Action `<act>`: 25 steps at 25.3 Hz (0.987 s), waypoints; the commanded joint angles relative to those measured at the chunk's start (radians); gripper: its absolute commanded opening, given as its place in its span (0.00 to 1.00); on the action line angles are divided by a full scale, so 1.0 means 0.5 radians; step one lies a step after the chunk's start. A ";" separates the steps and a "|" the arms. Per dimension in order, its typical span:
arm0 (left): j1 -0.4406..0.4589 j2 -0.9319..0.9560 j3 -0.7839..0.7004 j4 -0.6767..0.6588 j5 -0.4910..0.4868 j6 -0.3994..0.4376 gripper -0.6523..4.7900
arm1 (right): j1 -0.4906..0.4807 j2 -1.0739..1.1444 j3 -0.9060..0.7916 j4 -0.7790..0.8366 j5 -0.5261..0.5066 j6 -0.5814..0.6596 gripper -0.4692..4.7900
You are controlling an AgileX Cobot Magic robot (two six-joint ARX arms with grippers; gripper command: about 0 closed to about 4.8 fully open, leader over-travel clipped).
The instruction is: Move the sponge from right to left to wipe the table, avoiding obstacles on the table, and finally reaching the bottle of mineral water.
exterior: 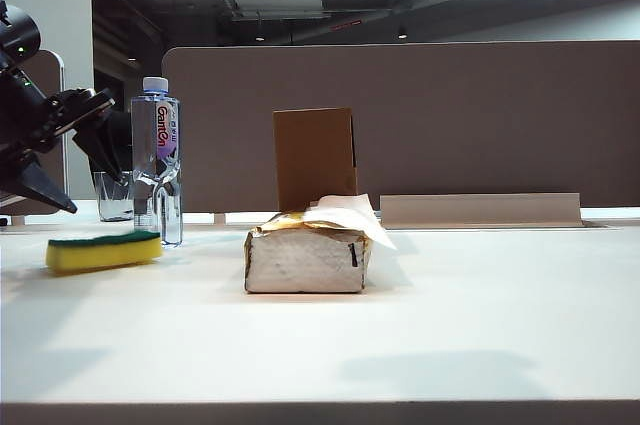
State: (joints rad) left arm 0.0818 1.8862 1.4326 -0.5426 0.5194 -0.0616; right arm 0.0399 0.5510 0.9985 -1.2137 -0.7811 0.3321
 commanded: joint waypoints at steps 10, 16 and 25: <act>0.002 -0.028 0.071 -0.093 -0.005 0.003 0.77 | 0.004 -0.002 0.008 0.014 -0.012 0.003 0.52; 0.002 -0.098 0.142 -0.138 -0.005 0.022 0.77 | 0.031 -0.003 0.008 0.045 -0.005 0.002 0.52; 0.002 -0.437 0.142 -0.167 -0.006 0.219 0.76 | 0.030 -0.005 0.008 0.163 0.111 0.000 0.52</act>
State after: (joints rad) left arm 0.0818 1.6936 1.4998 -0.6209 0.5190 0.0185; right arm 0.0547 0.5507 0.9985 -1.1587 -0.7464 0.3325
